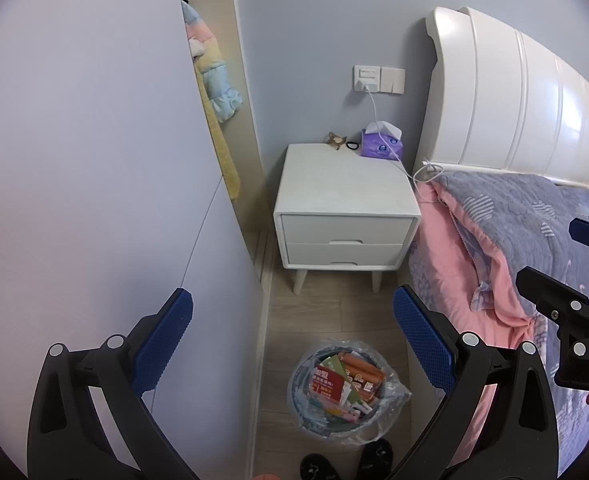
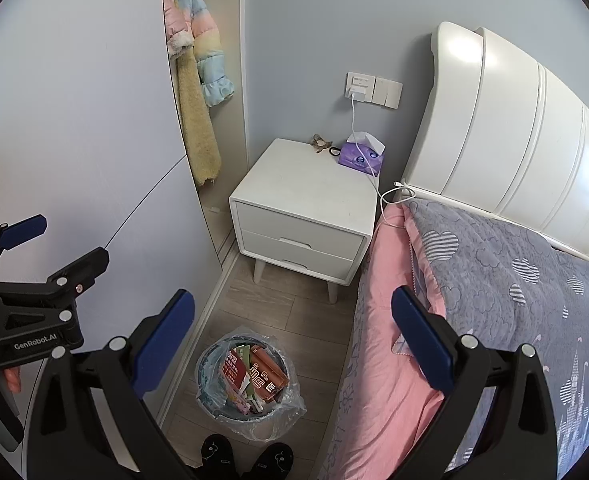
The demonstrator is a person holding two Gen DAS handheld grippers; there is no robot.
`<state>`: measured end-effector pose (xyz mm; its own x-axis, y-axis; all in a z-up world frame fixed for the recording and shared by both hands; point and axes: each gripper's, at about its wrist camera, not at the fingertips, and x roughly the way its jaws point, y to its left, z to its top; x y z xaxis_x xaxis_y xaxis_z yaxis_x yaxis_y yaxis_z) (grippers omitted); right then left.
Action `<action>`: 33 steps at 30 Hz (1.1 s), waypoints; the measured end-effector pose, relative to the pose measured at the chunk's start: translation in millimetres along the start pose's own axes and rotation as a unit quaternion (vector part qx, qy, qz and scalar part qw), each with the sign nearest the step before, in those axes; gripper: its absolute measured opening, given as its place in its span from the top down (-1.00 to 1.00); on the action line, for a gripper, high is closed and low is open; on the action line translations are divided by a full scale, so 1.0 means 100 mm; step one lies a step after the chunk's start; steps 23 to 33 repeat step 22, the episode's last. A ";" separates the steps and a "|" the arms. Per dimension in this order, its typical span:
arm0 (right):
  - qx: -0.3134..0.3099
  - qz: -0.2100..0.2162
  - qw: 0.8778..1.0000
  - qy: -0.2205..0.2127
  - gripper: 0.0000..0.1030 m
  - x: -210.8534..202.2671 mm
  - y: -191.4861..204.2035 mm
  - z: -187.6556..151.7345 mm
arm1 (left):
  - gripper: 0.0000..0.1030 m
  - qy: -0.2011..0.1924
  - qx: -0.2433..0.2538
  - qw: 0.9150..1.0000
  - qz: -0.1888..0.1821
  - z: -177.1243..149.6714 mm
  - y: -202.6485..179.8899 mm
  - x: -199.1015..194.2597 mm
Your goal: Collect trash
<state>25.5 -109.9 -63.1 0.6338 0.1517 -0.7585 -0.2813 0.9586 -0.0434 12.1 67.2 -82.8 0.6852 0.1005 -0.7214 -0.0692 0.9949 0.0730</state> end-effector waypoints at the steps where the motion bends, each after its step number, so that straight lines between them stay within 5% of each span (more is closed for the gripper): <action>1: -0.001 0.000 1.000 0.000 -0.87 0.00 0.00 0.00 | -0.89 0.000 0.000 1.000 0.001 0.00 0.00 0.00; 33: 0.000 0.000 1.000 0.002 -0.87 0.02 -0.02 0.01 | -0.89 0.004 0.004 1.000 0.002 -0.02 -0.01 0.03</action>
